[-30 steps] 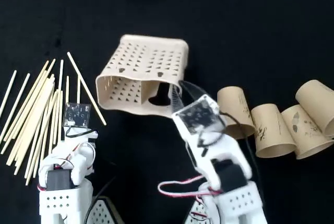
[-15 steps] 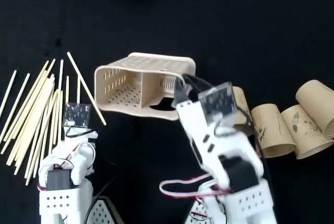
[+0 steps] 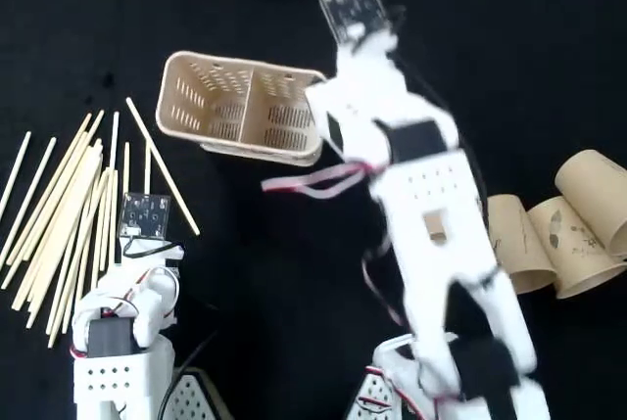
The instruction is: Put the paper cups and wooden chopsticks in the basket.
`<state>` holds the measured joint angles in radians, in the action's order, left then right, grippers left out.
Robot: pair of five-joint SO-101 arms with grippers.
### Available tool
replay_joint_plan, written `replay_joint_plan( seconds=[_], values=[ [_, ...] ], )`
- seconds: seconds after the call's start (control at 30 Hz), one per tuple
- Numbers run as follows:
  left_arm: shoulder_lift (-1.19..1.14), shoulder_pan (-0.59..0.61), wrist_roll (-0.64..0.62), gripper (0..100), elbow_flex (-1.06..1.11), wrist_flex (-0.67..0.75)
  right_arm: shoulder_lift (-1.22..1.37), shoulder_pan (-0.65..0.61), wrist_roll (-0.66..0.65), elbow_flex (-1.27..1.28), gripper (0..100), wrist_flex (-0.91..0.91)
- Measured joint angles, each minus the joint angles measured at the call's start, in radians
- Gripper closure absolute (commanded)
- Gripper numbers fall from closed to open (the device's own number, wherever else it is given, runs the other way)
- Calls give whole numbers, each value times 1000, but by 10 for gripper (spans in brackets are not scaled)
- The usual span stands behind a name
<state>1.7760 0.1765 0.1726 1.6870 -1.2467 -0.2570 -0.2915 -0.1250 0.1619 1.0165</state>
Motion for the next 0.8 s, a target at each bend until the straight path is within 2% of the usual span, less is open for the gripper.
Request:
replay_joint_plan(
  seconds=[0.13, 0.2, 0.3, 0.5, 0.8],
  values=[
    [0, 0, 0, 970, 0, 0, 190, -2, -2, -256, 795, 198],
    [0, 0, 0, 970, 0, 0, 281, -2, -3, -374, 754, 284],
    [0, 0, 0, 970, 0, 0, 388, 2, -12, -551, 751, 385],
    [0, 0, 0, 970, 0, 0, 540, 0, -112, -872, 751, 526],
    [0, 0, 0, 970, 0, 0, 577, 0, -127, -1352, 751, 713]
  ],
)
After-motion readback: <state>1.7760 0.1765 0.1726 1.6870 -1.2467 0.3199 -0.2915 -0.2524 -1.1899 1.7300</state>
